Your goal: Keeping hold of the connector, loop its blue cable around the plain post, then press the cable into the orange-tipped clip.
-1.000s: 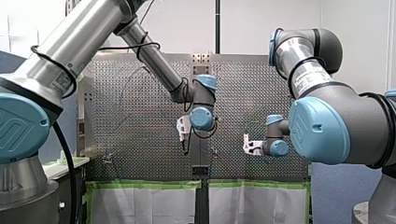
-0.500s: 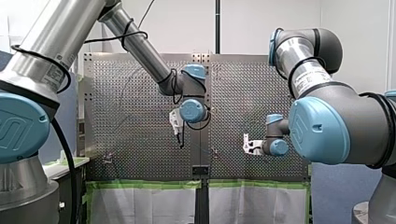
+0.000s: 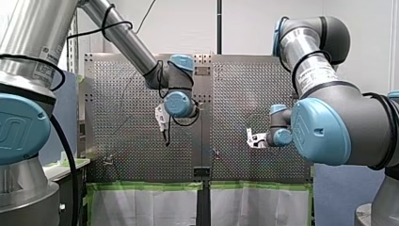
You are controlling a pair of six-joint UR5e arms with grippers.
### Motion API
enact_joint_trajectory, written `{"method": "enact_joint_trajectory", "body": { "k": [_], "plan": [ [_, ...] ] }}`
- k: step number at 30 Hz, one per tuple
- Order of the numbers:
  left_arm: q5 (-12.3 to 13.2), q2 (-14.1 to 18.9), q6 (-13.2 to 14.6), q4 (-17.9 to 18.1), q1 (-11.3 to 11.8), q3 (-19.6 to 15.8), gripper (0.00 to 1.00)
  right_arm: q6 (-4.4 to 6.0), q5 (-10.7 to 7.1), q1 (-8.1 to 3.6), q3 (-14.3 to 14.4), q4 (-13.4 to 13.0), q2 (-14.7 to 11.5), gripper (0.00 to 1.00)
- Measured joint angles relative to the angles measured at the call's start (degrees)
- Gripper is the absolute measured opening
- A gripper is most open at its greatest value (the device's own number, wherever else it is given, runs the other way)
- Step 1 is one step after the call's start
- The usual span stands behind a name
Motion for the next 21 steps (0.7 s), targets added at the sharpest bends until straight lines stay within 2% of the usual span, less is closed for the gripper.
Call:
{"method": "enact_joint_trajectory", "body": {
  "k": [2, 4, 7, 11, 17, 21],
  "plan": [
    [-0.02, 1.12, -0.02, -0.01, 0.0, -1.13, 1.0, -0.34, -0.12, -0.01, 0.93, 1.15, -1.2, 0.0],
    [-0.03, 2.28, -0.04, -0.06, -0.03, -2.27, 1.0, -0.19, -0.05, -0.02, 1.77, 1.55, -2.15, 0.0],
    [0.01, 4.06, -0.08, -0.15, -0.02, -4.06, 1.0, 0.83, 0.44, 0.13, 3.2, 0.97, -3.73, 0.0],
    [0.06, 6.32, -0.16, -0.19, -0.02, -6.32, 1.0, 2.9, 0.84, 0.28, 4.11, -0.19, -6.16, 0.0],
    [0.18, 9.86, -0.29, 0.02, -0.03, -9.86, 1.0, 4.42, 0.7, 0.38, 4.45, -0.7, -9.66, 0.0],
    [0.3, 12.21, -0.3, 0.23, -0.01, -12.22, 1.0, 5.38, 0.9, 0.33, 5.42, -1.77, -10.38, 0.0]
  ]
}}
